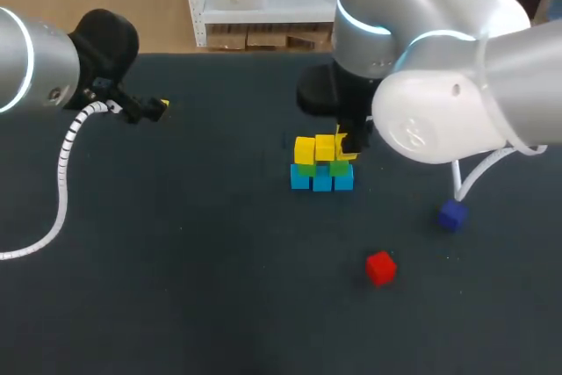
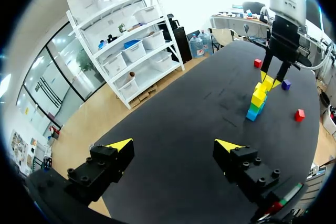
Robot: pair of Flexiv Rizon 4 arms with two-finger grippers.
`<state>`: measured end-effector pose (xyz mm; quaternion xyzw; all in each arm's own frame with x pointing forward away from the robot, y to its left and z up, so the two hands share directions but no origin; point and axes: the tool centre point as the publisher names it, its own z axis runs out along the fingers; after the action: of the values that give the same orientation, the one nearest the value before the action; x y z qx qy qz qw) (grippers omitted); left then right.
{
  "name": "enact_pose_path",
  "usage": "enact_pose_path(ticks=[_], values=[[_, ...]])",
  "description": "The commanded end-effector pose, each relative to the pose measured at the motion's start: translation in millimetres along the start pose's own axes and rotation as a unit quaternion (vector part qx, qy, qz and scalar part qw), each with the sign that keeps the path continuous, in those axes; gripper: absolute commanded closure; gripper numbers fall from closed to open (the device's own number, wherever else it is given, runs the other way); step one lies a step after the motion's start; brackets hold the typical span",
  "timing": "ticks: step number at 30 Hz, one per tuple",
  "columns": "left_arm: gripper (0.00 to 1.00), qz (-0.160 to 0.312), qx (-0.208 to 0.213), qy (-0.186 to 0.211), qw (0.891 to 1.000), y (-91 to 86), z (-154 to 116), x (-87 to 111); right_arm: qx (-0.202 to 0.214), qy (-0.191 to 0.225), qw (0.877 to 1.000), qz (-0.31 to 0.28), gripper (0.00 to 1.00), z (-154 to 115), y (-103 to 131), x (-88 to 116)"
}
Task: Place the blue cubes, place green cubes on the blue cubes, place the yellow cubes on the green cubes, then place the red cubes on the yellow cubes, and place purple cube on the red cubes.
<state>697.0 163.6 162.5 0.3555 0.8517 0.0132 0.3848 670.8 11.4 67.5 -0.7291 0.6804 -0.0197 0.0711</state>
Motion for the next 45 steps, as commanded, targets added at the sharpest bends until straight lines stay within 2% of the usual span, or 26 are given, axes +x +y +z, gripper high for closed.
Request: enact_pose_path(ticks=[1,28,30,31,36,38,43,45], values=[[0.0,0.001,0.002,-0.002,1.0,1.4,0.6,0.5,-0.004,-0.001,1.0,-0.001,1.0,2.2,-3.0,-1.5],[0.0,0.001,0.002,-0.002,1.0,1.4,0.6,0.5,-0.017,-0.007,1.0,0.002,1.0,9.3,-2.3,-0.9],[0.0,0.001,0.002,-0.002,1.0,1.4,0.6,0.5,-0.018,-0.007,1.0,0.002,0.94,9.4,-2.2,-0.8],[0.0,0.001,0.002,-0.002,1.0,1.4,0.6,0.5,-0.019,-0.007,1.0,0.002,0.86,9.5,-2.2,-0.8],[0.0,0.001,0.002,-0.002,1.0,1.4,0.6,0.5,-0.02,-0.007,1.0,0.002,0.63,9.5,-1.6,-1.1],[0.0,0.001,0.002,-0.002,1.0,1.4,0.6,0.5,-0.02,-0.008,1.0,0.002,0.62,9.4,-1.5,-1.5],[0.0,0.001,0.002,-0.002,1.0,1.4,0.6,0.5,-0.022,-0.01,1.0,0.004,0.51,9.5,-1.3,-2.0],[0.0,0.001,0.002,-0.002,1.0,1.4,0.6,0.5,-0.024,-0.011,1.0,0.005,0.43,9.5,-1.3,-2.2]])
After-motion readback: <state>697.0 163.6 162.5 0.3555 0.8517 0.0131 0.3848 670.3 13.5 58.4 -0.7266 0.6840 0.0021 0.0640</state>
